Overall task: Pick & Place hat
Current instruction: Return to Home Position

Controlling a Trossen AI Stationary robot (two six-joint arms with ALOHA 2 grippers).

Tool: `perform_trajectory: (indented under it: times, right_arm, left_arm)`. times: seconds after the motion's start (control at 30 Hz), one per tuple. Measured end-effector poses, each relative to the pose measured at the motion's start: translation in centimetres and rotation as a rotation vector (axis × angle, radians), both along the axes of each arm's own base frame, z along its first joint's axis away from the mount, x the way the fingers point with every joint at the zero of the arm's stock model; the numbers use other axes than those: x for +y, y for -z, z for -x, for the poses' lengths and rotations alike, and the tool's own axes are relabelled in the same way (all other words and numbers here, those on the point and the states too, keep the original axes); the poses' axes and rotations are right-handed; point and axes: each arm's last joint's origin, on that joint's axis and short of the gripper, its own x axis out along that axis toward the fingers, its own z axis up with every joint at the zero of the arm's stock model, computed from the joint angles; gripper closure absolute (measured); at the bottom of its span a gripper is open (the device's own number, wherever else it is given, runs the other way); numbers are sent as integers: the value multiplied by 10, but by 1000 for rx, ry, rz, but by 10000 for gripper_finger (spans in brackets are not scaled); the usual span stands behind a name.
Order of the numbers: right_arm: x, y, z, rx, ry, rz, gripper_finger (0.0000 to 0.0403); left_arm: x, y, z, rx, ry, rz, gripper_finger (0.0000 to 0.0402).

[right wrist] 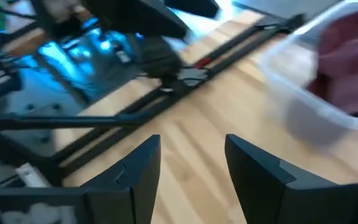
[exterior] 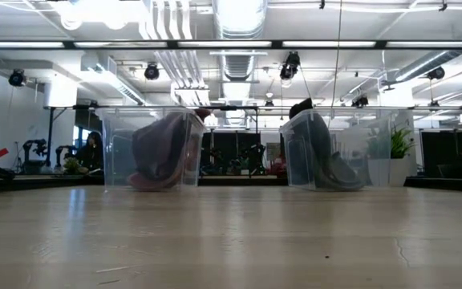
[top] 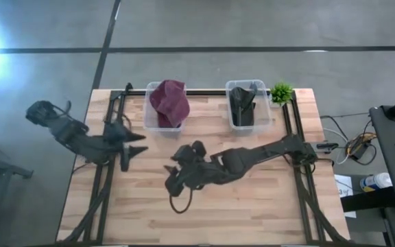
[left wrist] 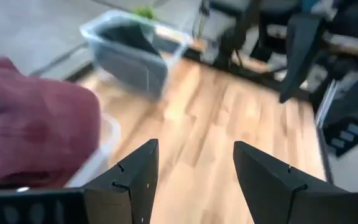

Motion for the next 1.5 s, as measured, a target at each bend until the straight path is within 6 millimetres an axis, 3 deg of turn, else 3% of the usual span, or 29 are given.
perform_trajectory:
  times: [0.23,0.33,0.43,0.53,0.67,0.73,0.93,1.13,1.33,1.5]
  right_arm:
    - [5,40,-26,-110,-114,-66,244]
    - [-12,55,-39,-210,-202,-107,253]
    - [-34,56,-34,-245,-206,-101,262]
    - [-51,45,-9,-223,-170,-60,270]
    - [-70,17,49,-247,-56,38,280]
    - [-80,14,79,-259,-28,39,285]
    - [-97,53,144,-196,16,-27,301]
    - [-112,80,210,-155,342,-353,304]
    - [-98,65,227,-233,-4,-147,298]
    - [-110,71,243,-232,-61,-111,304]
  left_arm:
    - [-1,11,8,36,112,178,200]
    - [-2,17,8,44,155,248,200]
    - [-4,22,8,6,167,301,200]
    - [-5,23,8,-33,171,336,200]
    - [-5,30,8,-33,161,347,200]
    - [-4,32,8,-41,135,345,200]
    - [0,44,10,-20,45,297,200]
    - [2,39,13,-53,23,338,200]
    - [8,29,14,-167,77,235,200]
    - [21,29,17,-301,77,144,200]
